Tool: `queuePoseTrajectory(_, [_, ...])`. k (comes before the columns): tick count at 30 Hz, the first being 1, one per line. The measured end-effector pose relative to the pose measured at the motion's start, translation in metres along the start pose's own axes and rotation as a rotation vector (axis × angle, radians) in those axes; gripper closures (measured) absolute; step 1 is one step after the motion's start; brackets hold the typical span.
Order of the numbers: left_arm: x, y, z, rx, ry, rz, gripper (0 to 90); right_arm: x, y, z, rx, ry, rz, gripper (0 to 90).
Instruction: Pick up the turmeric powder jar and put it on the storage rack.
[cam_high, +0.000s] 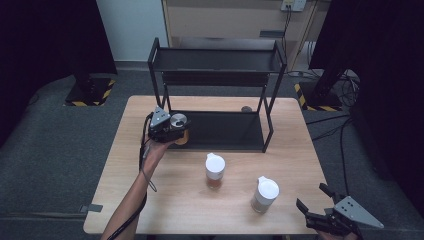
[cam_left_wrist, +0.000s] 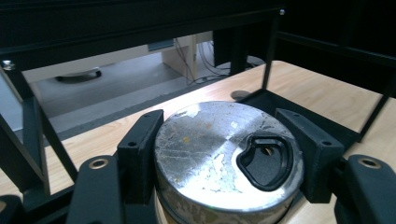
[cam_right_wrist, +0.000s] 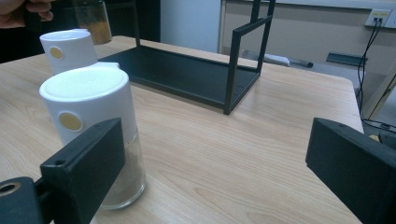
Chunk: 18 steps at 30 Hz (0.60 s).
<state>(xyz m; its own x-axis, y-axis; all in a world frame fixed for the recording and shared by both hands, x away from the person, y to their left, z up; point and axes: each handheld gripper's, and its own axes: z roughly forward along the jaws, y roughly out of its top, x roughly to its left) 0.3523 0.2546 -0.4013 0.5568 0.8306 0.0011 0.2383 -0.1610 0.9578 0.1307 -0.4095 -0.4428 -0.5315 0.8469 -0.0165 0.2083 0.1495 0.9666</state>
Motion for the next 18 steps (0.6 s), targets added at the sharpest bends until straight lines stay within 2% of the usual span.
queuePoseTrajectory(2, [-0.004,0.0,0.007,0.002,0.031,-0.007,34.3,0.0,0.0,0.0,-0.001,0.0,0.001,5.0])
queuePoseTrajectory(6, [-0.006,-0.001,0.013,0.0,0.05,-0.024,34.3,0.0,0.0,0.0,-0.001,0.001,0.0,5.0])
queuePoseTrajectory(8, [-0.008,-0.002,0.017,0.001,0.064,-0.015,34.3,0.0,0.0,0.0,-0.002,0.001,0.001,5.0])
queuePoseTrajectory(10, [-0.011,-0.004,0.024,0.006,0.09,-0.027,34.3,-0.001,0.0,0.0,-0.003,0.003,0.002,5.0])
queuePoseTrajectory(13, [-0.012,-0.008,0.028,0.003,0.105,-0.039,34.3,-0.001,-0.001,0.0,-0.004,0.004,0.001,5.0])
queuePoseTrajectory(15, [-0.013,-0.01,0.031,0.009,0.118,-0.028,34.3,-0.001,0.0,-0.001,-0.004,0.005,0.001,5.0])
queuePoseTrajectory(18, [-0.014,-0.016,0.035,0.0,0.134,-0.053,34.3,-0.001,-0.001,-0.001,-0.005,0.006,0.001,5.0])
